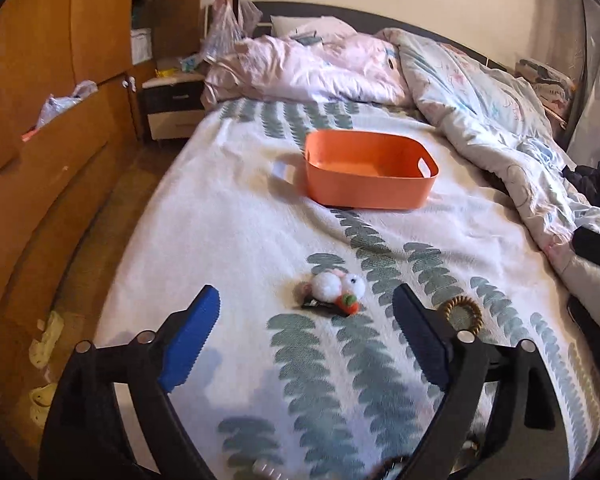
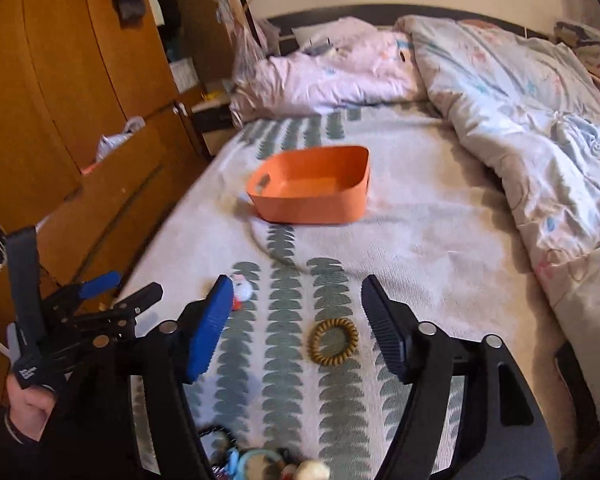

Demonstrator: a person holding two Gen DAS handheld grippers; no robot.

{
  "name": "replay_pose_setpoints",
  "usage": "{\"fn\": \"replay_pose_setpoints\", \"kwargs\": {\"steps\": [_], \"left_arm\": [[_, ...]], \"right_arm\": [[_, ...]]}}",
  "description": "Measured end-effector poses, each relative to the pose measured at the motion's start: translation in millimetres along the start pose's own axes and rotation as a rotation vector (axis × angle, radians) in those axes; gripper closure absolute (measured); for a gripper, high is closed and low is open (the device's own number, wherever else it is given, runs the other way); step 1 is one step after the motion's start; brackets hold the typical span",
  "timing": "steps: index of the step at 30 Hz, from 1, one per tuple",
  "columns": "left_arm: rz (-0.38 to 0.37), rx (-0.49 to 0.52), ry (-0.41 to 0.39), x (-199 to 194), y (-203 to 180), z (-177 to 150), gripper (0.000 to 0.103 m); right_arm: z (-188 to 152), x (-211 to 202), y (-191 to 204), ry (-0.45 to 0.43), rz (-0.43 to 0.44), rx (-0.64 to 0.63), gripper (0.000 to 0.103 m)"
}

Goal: Organize jewelry
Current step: 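Move both open tools back over the jewelry pile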

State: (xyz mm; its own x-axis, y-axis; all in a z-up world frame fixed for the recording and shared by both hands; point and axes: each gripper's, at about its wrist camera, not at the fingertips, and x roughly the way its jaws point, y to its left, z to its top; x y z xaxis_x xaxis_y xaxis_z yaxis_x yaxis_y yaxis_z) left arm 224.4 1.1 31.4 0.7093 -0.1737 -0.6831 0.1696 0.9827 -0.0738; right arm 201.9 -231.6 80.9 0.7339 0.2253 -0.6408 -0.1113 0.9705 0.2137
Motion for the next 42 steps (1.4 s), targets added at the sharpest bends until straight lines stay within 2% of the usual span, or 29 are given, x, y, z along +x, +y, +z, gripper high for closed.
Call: {"fn": "replay_pose_setpoints", "kwargs": {"steps": [7,10,14,16,19,21,24,27,31,39,42], "left_arm": [[-0.011,-0.021,-0.04,-43,1,-22,0.01],[0.027,0.001,-0.056,-59,-2,-45,0.01],[0.062,0.002,-0.055,-73,4,-79,0.01],[0.054,-0.006,-0.045,-77,8,-90,0.01],[0.101,-0.013,-0.059,-87,14,-109,0.009],[0.137,-0.015,-0.059,-92,17,-123,0.009],[0.141,-0.03,-0.042,-92,18,-140,0.009],[0.165,-0.008,-0.013,-84,12,-148,0.009],[0.197,0.037,-0.003,-77,2,-154,0.009],[0.132,0.001,0.003,-64,7,-148,0.009],[0.133,0.034,0.026,-55,3,-147,0.009]], "right_arm": [[-28,-44,4,-0.027,0.01,0.009,0.027],[-49,-53,0,-0.023,0.034,0.062,0.025],[-90,-60,1,-0.001,0.017,0.096,0.025],[-110,-64,3,0.01,0.003,0.102,0.025],[-138,-69,7,0.021,-0.012,0.11,0.025],[-160,-73,13,0.041,-0.029,0.094,0.025],[-184,-69,22,0.089,-0.069,0.05,0.025],[-195,-63,33,0.122,-0.114,-0.022,0.025],[-200,-57,33,0.139,-0.113,-0.03,0.025],[-198,-47,33,0.147,-0.093,-0.027,0.025],[-200,-39,32,0.163,-0.099,-0.03,0.025]]}}
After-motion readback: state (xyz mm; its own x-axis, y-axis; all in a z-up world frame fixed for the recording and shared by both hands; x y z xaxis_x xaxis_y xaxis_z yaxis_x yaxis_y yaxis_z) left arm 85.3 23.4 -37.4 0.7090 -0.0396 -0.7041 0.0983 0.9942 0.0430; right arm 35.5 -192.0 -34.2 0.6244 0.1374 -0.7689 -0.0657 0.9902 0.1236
